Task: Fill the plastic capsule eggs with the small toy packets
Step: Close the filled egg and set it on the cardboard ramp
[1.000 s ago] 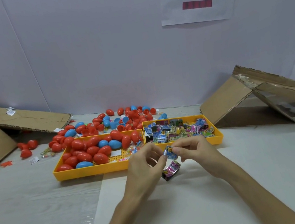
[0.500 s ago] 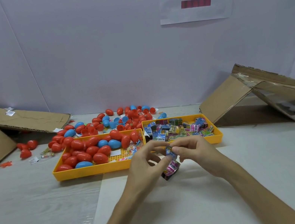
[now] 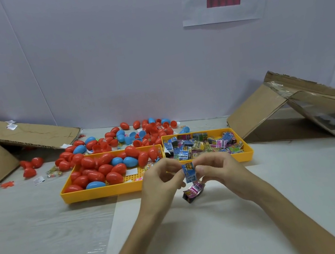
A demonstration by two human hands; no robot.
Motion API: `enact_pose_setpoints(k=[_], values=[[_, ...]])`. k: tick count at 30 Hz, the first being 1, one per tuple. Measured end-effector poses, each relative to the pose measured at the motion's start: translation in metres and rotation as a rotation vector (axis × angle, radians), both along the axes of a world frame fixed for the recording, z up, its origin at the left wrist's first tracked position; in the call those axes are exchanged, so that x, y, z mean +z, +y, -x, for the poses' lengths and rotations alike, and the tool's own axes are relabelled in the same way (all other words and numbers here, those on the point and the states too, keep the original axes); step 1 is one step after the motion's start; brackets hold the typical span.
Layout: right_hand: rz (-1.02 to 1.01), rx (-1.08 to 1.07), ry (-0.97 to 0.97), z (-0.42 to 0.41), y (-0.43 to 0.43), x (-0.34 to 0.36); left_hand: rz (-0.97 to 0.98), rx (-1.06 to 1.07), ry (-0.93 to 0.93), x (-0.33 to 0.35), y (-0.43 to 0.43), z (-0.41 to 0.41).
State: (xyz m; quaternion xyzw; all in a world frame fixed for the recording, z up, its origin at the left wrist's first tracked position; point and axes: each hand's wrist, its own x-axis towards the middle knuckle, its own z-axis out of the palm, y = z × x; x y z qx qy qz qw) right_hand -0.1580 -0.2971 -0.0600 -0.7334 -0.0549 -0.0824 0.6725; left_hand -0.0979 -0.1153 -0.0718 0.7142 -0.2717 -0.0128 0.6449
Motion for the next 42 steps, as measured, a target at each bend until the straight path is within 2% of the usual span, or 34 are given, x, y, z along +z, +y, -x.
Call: enact_pose_setpoints(k=[5,9,12,16,22,26,31,36,42], values=[[-0.026,-0.034,-0.027,0.001,-0.001,0.001,0.12,-0.049,0.213,0.003,0.002,0.0],[-0.029,-0.032,-0.049,0.0,-0.001,0.002,0.157,-0.037,0.301,0.003,0.002,0.0],[-0.016,0.004,-0.05,0.0,0.002,0.001,0.148,-0.012,0.307,0.002,0.001,0.0],[0.113,-0.043,-0.061,0.001,0.008,0.0,0.147,-0.01,0.308,0.001,0.001,0.0],[0.184,-0.031,-0.1,0.0,0.016,-0.001,0.184,-0.132,0.308,0.002,0.001,0.003],[0.13,-0.123,-0.105,-0.002,0.014,-0.003,0.198,-0.216,0.338,0.004,0.002,0.004],[0.083,-0.199,-0.11,-0.006,0.007,-0.005,0.143,-0.126,0.329,0.002,0.001,0.003],[0.044,-0.171,-0.101,-0.005,0.005,-0.004,0.025,-0.141,0.249,0.0,-0.001,0.002],[0.036,-0.173,-0.095,-0.005,0.006,-0.005,0.022,-0.127,0.235,0.0,0.0,0.003]])
